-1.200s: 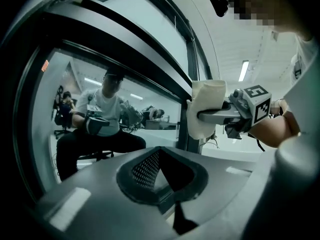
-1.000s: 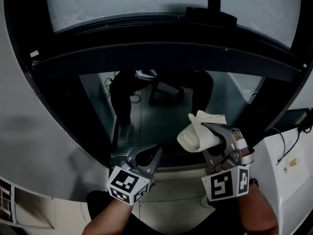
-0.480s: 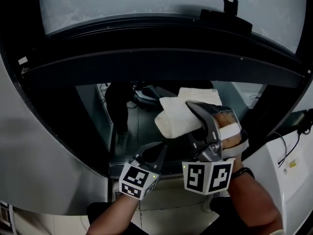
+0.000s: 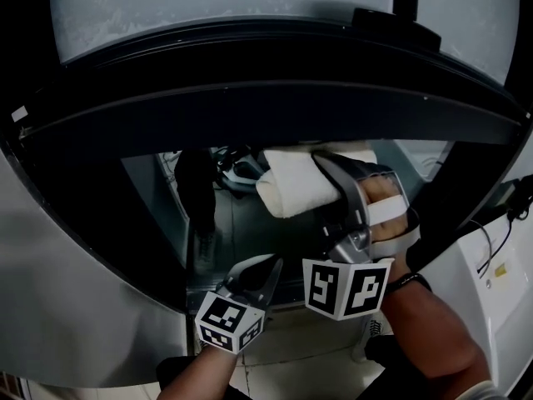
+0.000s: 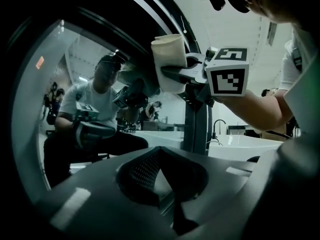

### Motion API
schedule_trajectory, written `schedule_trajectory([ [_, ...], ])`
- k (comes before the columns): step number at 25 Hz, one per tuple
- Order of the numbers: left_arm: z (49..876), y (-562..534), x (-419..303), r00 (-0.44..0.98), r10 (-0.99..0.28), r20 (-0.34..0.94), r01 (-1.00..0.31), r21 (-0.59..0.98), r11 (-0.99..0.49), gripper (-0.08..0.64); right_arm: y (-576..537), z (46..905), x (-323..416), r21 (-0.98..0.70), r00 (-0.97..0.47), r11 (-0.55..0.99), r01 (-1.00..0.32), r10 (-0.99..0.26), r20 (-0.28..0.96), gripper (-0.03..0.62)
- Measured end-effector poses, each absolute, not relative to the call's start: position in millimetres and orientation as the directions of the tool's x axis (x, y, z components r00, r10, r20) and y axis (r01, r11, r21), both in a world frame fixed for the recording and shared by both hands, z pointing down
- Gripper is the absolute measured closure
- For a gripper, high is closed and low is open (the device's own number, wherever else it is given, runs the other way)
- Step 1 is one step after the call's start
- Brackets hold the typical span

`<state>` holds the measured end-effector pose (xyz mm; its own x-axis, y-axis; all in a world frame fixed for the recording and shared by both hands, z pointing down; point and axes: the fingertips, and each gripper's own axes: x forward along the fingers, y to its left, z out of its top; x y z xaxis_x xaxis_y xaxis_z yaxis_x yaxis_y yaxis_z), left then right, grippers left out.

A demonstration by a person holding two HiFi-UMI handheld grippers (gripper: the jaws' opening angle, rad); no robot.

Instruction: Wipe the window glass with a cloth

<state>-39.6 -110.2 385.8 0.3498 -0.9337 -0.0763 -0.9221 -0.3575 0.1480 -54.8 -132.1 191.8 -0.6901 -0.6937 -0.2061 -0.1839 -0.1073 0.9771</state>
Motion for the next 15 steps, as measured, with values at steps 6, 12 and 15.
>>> schedule_trajectory([
  [6, 383, -107, -49, 0.344, -0.934, -0.091, -0.921, 0.158, -0.355, 0.545, -140, 193, -62, 0.973, -0.683, -0.109, -0.204, -0.696, -0.221, 0.508],
  [12, 385, -111, -51, 0.347, -0.934, -0.087, -0.921, 0.155, -0.356, 0.545, -144, 197, -67, 0.972, -0.688, -0.112, -0.207, -0.69, -0.226, 0.508],
  [15, 389, -112, -51, 0.349, -0.934, -0.077, -0.921, 0.159, -0.357, 0.545, -146, 200, -68, 0.971, -0.69, -0.11, -0.212, -0.687, -0.229, 0.508],
])
